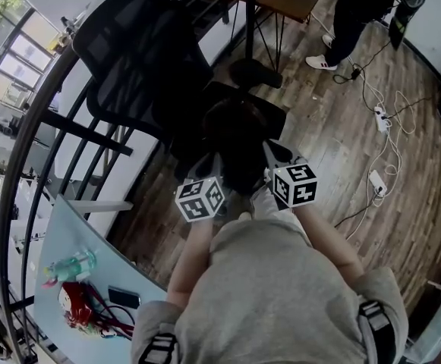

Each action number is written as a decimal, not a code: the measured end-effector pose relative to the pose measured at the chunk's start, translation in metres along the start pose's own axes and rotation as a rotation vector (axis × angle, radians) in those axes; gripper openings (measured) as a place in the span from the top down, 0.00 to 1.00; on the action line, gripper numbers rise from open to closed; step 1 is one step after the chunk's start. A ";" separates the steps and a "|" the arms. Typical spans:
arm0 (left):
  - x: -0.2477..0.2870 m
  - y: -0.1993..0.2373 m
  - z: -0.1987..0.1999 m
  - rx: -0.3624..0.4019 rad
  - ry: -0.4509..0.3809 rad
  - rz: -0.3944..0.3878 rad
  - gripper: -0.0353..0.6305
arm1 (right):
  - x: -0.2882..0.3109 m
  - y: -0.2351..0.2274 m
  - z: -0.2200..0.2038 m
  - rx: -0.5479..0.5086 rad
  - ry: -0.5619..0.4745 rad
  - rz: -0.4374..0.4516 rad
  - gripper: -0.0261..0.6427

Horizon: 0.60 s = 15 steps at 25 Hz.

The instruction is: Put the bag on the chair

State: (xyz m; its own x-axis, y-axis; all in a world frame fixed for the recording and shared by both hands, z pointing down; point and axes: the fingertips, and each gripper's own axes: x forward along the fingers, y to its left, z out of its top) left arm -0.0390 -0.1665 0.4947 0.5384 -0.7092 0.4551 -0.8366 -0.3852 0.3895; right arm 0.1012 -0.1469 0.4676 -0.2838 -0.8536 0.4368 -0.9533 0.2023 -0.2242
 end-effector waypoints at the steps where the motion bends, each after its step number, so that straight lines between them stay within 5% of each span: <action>1: -0.002 -0.001 0.000 0.002 0.002 -0.003 0.92 | -0.003 0.001 0.000 0.002 -0.002 0.003 0.95; 15: -0.011 -0.013 -0.003 0.028 0.008 -0.035 0.92 | -0.020 0.015 0.002 0.000 -0.030 0.027 0.95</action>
State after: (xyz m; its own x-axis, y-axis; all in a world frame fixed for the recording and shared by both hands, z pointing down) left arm -0.0338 -0.1516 0.4871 0.5680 -0.6904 0.4480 -0.8197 -0.4258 0.3831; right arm 0.0927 -0.1276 0.4537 -0.3067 -0.8618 0.4040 -0.9452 0.2258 -0.2358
